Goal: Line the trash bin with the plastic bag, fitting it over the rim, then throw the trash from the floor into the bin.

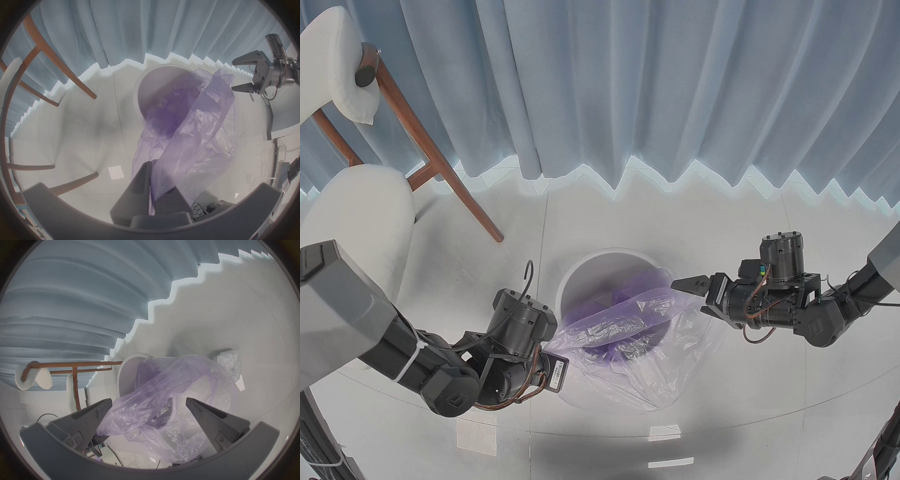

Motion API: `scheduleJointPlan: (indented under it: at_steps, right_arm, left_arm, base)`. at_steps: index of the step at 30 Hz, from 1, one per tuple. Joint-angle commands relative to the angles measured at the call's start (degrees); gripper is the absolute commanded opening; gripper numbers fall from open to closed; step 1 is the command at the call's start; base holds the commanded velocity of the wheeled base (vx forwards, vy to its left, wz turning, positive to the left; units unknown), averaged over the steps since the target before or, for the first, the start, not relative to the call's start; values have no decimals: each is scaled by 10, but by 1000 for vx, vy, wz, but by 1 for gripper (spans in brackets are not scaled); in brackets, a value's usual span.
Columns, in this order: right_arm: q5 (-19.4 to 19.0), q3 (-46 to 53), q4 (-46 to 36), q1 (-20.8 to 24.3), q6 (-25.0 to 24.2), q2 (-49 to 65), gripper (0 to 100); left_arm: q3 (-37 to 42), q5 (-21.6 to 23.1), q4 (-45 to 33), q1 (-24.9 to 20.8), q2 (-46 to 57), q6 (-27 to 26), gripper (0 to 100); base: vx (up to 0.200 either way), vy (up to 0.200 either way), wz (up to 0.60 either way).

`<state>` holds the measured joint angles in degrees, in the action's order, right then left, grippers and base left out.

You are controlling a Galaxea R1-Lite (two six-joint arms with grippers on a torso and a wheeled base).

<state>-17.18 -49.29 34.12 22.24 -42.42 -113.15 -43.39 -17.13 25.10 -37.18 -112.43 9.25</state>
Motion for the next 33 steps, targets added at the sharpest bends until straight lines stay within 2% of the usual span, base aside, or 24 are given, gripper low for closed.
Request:
scheduleJointPlan:
  at_steps: [1, 7, 12, 13, 21, 27, 33]
  right_arm:
    - [1, -23, -3, 3, -18, -36, 100]
    - [2, -68, -5, 11, -67, -52, 100]
    - [13, -76, -5, 27, -71, -72, 100]
    - [16, -78, -5, 32, -71, -76, 0]
    - [39, -98, -5, 39, -71, -87, 0]
    - [93, -92, -2, 40, -65, -75, 0]
    - [94, -92, -1, 40, -53, -64, 0]
  left_arm:
    - [1, -1, 0, 0, 4, 0, 0]
    - [2, 0, 0, 0, 5, 0, 0]
    - [2, -1, 0, 0, 4, 1, 0]
    - [2, -1, 0, 0, 3, 1, 0]
    - [3, -1, 0, 0, 4, 1, 0]
    - [-1, 0, 4, 0, 3, 1, 0]
    - [-1, 2, 28, 2, 6, -5, 0]
  base:
    - [0, 0, 0]
    - [0, 0, 0]
    - [0, 0, 0]
    - [0, 0, 0]
    - [0, 0, 0]
    - [0, 0, 0]
    - [0, 0, 0]
